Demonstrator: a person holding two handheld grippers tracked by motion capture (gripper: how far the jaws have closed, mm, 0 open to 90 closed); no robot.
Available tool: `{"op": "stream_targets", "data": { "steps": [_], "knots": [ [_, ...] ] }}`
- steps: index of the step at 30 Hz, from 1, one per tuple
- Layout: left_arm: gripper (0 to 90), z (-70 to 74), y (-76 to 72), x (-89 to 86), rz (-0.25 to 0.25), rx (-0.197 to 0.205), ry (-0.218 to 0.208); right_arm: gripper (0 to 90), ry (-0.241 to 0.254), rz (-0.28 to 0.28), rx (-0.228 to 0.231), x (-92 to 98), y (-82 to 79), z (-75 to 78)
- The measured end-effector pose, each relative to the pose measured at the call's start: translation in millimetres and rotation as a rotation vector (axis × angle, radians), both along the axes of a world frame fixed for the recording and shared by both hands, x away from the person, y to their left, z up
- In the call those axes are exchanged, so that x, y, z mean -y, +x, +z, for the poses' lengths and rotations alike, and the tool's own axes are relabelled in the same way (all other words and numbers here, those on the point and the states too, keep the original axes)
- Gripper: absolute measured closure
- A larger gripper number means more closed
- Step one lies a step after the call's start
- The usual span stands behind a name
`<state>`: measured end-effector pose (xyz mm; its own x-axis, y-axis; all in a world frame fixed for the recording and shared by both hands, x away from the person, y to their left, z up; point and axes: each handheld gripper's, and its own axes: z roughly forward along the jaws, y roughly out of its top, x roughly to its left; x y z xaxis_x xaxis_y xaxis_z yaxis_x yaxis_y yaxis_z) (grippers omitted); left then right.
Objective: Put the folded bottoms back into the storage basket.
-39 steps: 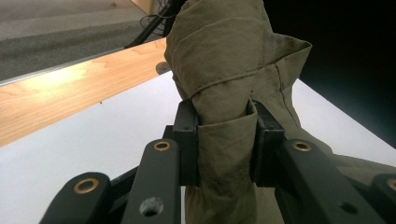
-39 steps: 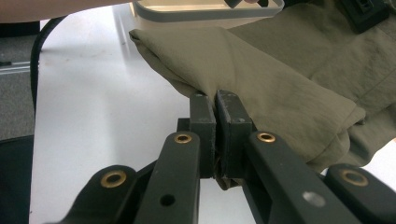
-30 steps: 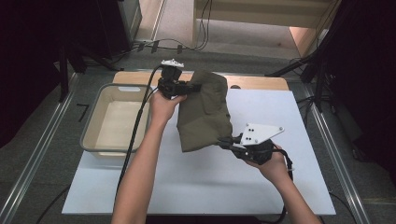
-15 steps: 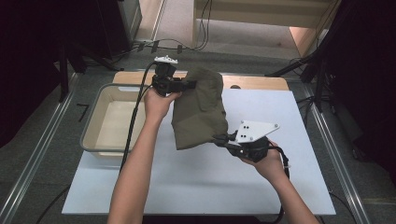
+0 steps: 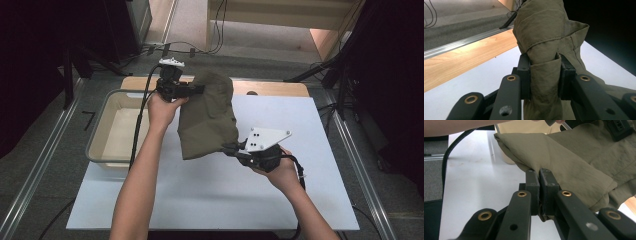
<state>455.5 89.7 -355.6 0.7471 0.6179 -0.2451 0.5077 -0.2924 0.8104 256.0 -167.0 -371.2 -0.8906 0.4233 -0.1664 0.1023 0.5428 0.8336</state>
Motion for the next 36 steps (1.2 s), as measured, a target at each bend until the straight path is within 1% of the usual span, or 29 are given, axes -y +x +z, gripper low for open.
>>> {"op": "stream_targets", "data": {
  "steps": [12, 23, 28, 33, 36],
  "knots": [
    [70.9, 4.2, 0.5, -12.3, 0.004, 0.003, 0.008, 84.1, 0.002, 0.011, -0.003, -11.2, 3.1, 3.7],
    [70.9, 8.1, 0.6, -25.9, 0.007, 0.011, 0.026, 84.1, -0.003, 0.025, -0.004, -25.7, 6.5, 5.7],
    [71.0, 8.4, 0.2, -29.2, 0.009, 0.015, 0.035, 84.2, -0.010, 0.030, -0.004, -31.7, 8.4, 6.3],
    [70.9, 9.4, 0.6, -33.1, 0.012, 0.017, 0.031, 84.1, -0.007, 0.035, -0.004, -35.8, 9.4, 7.2],
    [70.9, 10.0, 0.4, -35.0, 0.010, 0.018, 0.040, 84.1, -0.010, 0.036, -0.005, -38.0, 9.7, 8.2]
  ]
}}
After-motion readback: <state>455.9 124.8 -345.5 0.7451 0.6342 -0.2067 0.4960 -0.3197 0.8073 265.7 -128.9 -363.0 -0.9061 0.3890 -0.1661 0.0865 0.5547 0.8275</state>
